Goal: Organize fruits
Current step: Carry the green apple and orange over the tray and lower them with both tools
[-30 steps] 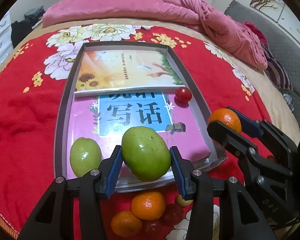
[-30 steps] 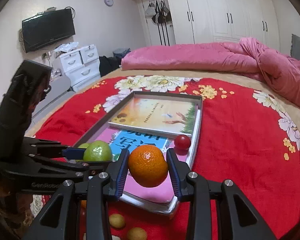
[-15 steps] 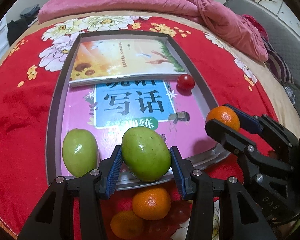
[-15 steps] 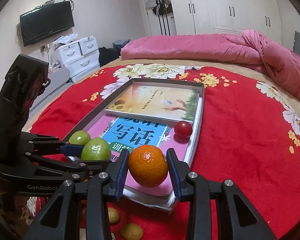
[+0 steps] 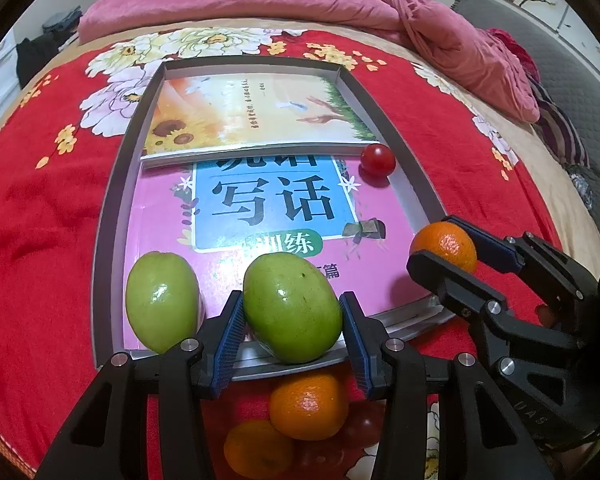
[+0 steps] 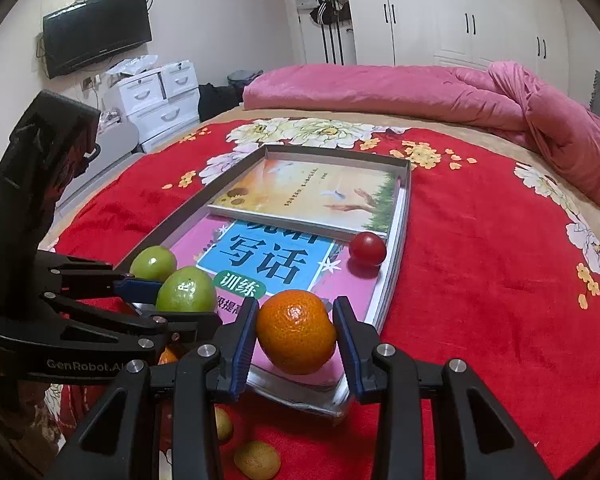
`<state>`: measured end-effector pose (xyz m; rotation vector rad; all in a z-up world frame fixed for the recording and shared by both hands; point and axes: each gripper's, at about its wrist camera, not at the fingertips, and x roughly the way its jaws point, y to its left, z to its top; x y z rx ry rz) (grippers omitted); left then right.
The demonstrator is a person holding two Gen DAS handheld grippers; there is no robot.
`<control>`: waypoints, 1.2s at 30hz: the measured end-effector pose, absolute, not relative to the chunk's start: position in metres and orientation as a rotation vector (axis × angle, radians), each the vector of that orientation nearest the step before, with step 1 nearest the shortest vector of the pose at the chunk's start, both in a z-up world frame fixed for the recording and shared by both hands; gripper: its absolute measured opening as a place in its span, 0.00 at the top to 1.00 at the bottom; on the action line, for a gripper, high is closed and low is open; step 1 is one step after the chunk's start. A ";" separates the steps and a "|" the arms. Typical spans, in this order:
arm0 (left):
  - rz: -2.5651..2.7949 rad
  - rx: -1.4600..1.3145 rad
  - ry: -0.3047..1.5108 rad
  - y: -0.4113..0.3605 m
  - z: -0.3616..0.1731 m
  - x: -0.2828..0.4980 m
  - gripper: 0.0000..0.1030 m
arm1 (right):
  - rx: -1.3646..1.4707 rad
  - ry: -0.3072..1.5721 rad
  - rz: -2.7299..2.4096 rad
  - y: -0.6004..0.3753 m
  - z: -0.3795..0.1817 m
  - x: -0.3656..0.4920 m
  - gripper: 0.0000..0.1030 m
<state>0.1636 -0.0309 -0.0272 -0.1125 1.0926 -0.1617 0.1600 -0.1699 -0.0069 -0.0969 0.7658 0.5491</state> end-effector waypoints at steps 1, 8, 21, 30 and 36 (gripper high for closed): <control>-0.162 -0.115 1.093 -0.031 -0.027 0.163 0.52 | -0.098 0.770 0.550 -0.170 -0.008 0.160 0.63; -0.163 -0.120 1.095 -0.028 -0.028 0.164 0.52 | -0.112 0.785 0.554 -0.167 -0.011 0.160 0.63; -0.168 -0.117 1.091 -0.025 -0.028 0.162 0.53 | -0.130 0.815 0.546 -0.164 -0.020 0.160 0.63; -0.171 -0.120 1.091 -0.024 -0.029 0.162 0.53 | -0.119 0.836 0.551 -0.163 -0.022 0.162 0.62; -0.169 -0.122 1.090 -0.024 -0.029 0.162 0.53 | -0.119 0.848 0.552 -0.162 -0.023 0.162 0.62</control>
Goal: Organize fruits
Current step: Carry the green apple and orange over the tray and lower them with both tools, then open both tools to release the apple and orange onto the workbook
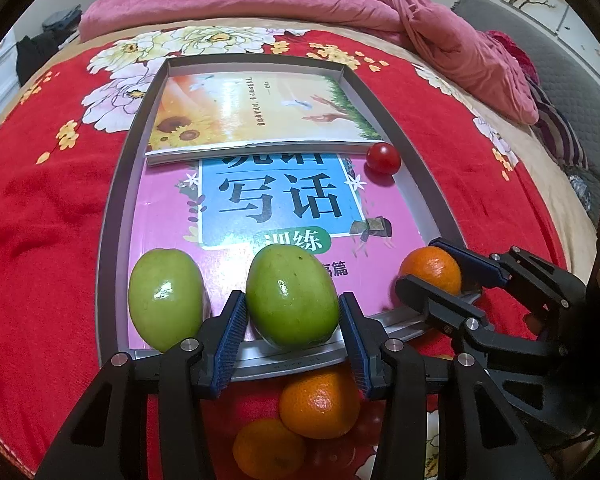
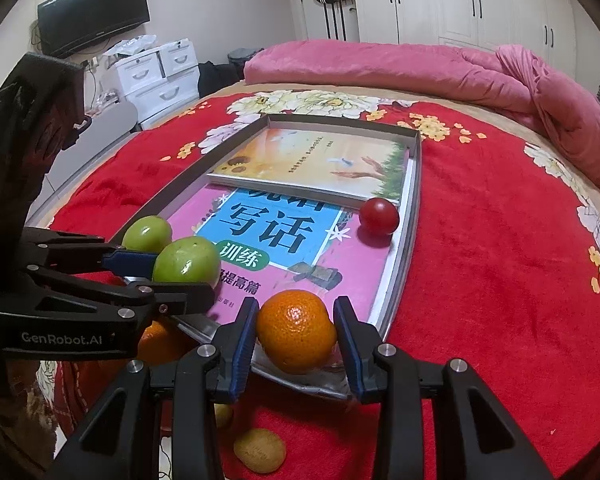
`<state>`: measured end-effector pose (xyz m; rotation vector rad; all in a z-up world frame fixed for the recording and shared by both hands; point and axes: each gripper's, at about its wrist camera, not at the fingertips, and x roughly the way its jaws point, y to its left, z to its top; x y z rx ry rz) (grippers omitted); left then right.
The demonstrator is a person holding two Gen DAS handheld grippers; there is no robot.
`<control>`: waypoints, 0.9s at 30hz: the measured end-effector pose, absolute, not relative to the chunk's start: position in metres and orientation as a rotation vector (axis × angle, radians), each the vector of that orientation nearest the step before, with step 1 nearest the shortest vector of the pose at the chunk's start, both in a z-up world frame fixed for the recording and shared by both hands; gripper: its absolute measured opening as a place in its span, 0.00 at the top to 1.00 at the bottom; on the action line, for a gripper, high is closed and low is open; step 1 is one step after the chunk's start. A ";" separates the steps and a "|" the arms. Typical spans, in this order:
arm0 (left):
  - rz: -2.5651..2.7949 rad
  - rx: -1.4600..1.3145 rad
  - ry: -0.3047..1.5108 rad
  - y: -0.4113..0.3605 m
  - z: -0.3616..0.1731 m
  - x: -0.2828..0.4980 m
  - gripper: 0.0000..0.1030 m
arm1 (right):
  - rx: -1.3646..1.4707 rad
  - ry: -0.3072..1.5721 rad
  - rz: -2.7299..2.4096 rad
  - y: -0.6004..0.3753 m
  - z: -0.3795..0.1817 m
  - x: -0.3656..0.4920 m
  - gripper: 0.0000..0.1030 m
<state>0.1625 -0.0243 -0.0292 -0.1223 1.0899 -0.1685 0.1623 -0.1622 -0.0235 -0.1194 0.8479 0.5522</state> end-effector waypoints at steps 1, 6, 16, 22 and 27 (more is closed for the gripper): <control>-0.168 -0.124 1.090 -0.024 -0.029 0.162 0.53 | -0.118 0.851 0.554 -0.162 -0.024 0.162 0.62; -0.163 -0.125 1.091 -0.025 -0.029 0.162 0.53 | -0.118 0.845 0.562 -0.161 -0.023 0.161 0.62; -0.163 -0.149 1.094 -0.022 -0.028 0.163 0.53 | -0.095 0.837 0.563 -0.165 -0.017 0.158 0.55; -0.165 -0.161 1.095 -0.021 -0.028 0.161 0.53 | -0.086 0.836 0.558 -0.166 -0.016 0.158 0.54; -0.170 -0.162 1.091 -0.022 -0.025 0.161 0.53 | -0.085 0.823 0.546 -0.169 -0.014 0.158 0.49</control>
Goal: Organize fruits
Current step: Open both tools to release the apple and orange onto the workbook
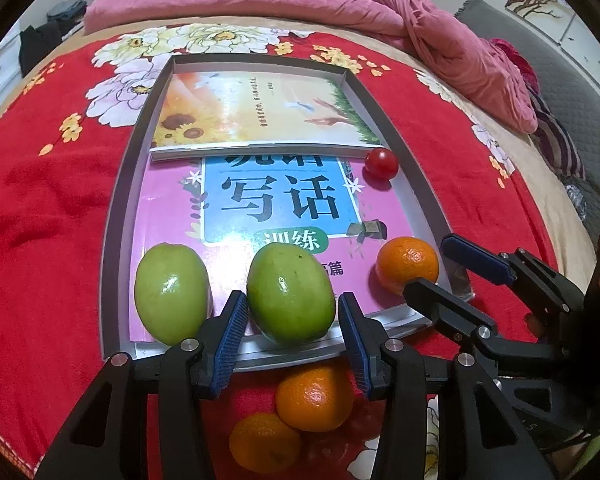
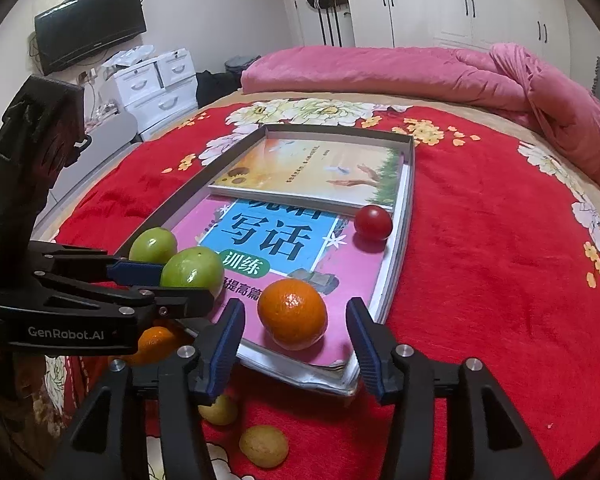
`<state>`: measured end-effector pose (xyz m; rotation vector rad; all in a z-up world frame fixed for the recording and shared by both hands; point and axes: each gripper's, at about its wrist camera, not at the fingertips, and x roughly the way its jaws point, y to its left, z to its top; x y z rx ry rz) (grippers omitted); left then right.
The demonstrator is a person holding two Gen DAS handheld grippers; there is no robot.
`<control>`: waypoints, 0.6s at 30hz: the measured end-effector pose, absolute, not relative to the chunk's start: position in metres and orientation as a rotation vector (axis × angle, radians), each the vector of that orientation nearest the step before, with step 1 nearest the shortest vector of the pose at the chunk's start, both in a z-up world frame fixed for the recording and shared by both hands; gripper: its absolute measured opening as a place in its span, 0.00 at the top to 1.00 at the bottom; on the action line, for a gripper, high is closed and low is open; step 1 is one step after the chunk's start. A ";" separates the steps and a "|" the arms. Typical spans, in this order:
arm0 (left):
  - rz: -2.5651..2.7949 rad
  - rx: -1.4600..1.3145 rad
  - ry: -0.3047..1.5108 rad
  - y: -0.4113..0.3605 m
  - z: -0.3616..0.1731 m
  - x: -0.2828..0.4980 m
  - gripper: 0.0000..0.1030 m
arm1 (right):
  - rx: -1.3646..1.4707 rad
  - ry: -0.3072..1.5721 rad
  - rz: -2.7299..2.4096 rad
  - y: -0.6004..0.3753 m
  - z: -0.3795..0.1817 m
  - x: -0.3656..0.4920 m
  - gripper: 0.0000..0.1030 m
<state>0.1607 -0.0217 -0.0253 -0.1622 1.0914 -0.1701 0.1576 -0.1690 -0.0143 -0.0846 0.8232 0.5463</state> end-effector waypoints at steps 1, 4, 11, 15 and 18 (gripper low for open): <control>-0.171 -0.163 1.090 -0.022 -0.025 0.160 0.53 | -0.082 0.821 0.547 -0.170 -0.014 0.158 0.48; -0.174 -0.162 1.086 -0.022 -0.023 0.160 0.53 | -0.075 0.813 0.543 -0.171 -0.011 0.157 0.47; -0.177 -0.161 1.074 -0.020 -0.018 0.156 0.52 | -0.074 0.801 0.527 -0.173 -0.009 0.157 0.43; -0.182 -0.161 1.068 -0.021 -0.015 0.154 0.52 | -0.066 0.786 0.521 -0.175 -0.005 0.156 0.40; -0.181 -0.164 1.063 -0.021 -0.013 0.153 0.52 | -0.062 0.780 0.510 -0.177 -0.003 0.155 0.36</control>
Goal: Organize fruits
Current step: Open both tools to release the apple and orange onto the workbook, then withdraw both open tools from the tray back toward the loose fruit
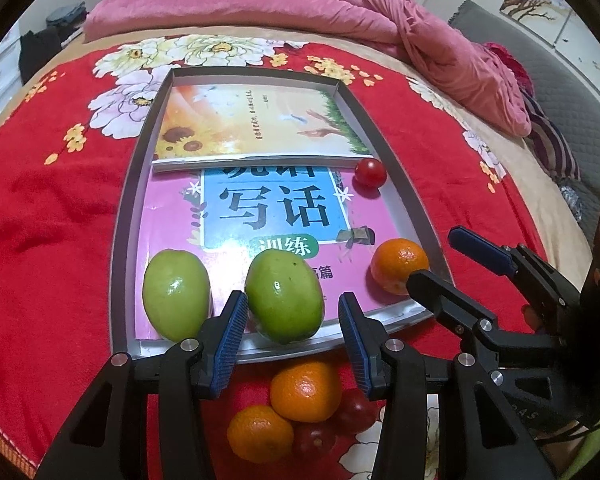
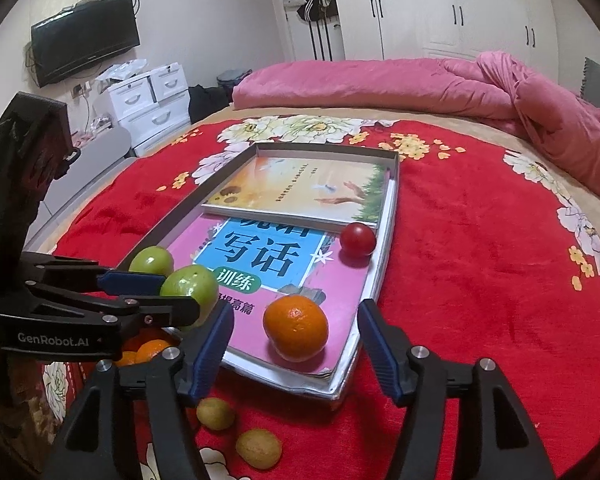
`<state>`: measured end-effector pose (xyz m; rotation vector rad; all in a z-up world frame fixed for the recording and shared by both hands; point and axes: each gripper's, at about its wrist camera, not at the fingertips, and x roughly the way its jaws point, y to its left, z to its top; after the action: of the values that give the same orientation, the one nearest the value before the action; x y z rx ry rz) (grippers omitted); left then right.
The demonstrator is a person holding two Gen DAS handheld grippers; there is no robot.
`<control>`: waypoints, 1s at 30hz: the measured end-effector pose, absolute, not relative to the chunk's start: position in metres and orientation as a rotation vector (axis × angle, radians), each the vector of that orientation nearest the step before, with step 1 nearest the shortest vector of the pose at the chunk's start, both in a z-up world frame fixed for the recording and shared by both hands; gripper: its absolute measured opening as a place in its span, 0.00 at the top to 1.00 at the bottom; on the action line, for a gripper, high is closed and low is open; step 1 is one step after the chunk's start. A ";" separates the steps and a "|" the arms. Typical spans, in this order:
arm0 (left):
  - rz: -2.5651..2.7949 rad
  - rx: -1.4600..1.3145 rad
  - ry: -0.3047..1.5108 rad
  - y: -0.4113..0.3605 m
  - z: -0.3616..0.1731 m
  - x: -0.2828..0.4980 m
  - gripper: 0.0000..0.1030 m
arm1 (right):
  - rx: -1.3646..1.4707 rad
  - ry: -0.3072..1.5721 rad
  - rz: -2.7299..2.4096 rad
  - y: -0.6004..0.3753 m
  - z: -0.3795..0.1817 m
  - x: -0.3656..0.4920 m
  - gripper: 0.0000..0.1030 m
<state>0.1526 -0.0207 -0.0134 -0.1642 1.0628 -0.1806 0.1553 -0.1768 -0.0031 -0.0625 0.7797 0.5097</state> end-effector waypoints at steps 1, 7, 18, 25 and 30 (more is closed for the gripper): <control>-0.182 -0.165 1.061 -0.021 -0.013 0.152 0.51 | -0.061 0.777 0.505 -0.178 -0.003 0.155 0.36; -0.186 -0.162 1.045 -0.022 -0.007 0.150 0.44 | -0.048 0.764 0.483 -0.183 0.001 0.155 0.33; -0.178 -0.163 1.020 -0.018 0.003 0.142 0.30 | -0.038 0.716 0.458 -0.189 0.011 0.148 0.22; -0.181 -0.179 0.999 -0.014 0.013 0.138 0.26 | -0.053 0.678 0.444 -0.189 0.018 0.141 0.16; -0.171 -0.182 0.983 -0.011 0.019 0.135 0.24 | -0.035 0.652 0.437 -0.192 0.022 0.139 0.14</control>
<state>0.1354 -0.0113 0.0187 -0.1820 0.9832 -0.1709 0.1386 -0.1924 0.0224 -0.0353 0.6523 0.4372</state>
